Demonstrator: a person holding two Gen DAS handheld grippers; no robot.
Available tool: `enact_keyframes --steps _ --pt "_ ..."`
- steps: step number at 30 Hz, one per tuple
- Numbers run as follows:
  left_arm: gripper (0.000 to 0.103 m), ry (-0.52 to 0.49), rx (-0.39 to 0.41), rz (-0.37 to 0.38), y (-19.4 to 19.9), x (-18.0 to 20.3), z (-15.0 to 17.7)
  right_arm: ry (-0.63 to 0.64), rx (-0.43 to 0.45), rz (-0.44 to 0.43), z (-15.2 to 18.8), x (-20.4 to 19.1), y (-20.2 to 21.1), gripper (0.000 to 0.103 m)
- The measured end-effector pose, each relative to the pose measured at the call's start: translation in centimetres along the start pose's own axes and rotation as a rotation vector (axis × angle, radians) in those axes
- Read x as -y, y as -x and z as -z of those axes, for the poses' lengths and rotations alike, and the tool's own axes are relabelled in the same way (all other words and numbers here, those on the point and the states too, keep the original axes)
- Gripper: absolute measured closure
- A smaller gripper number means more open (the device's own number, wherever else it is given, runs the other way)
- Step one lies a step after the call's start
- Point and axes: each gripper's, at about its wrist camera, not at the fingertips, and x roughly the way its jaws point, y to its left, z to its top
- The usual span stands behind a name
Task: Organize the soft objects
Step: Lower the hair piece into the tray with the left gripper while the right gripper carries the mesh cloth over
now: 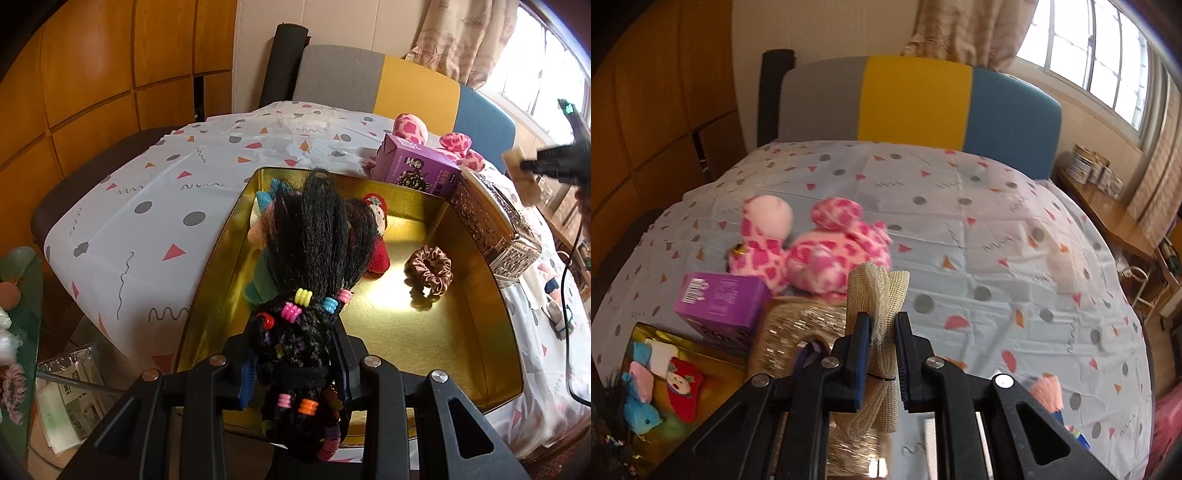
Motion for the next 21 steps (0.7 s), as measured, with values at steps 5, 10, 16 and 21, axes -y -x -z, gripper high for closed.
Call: enact_keyframes --steps 5,10,16,21 --pt "0.069 -0.001 -0.003 -0.011 -0.1 -0.2 0.1 0.041 0.018 -0.089 -0.1 -3.9 0.8 0.091" --pt "0.068 -0.005 0.002 -0.027 -0.1 -0.3 0.1 0.074 -0.003 -0.193 1.2 -7.0 1.3 0.091" --pt "0.068 0.001 0.006 -0.033 0.0 -0.6 0.2 0.107 -0.069 -0.313 4.1 -10.7 1.5 0.091" --pt "0.068 0.009 0.007 -0.044 0.0 -1.0 0.2 0.123 -0.134 -0.406 7.2 -13.4 1.5 0.091"
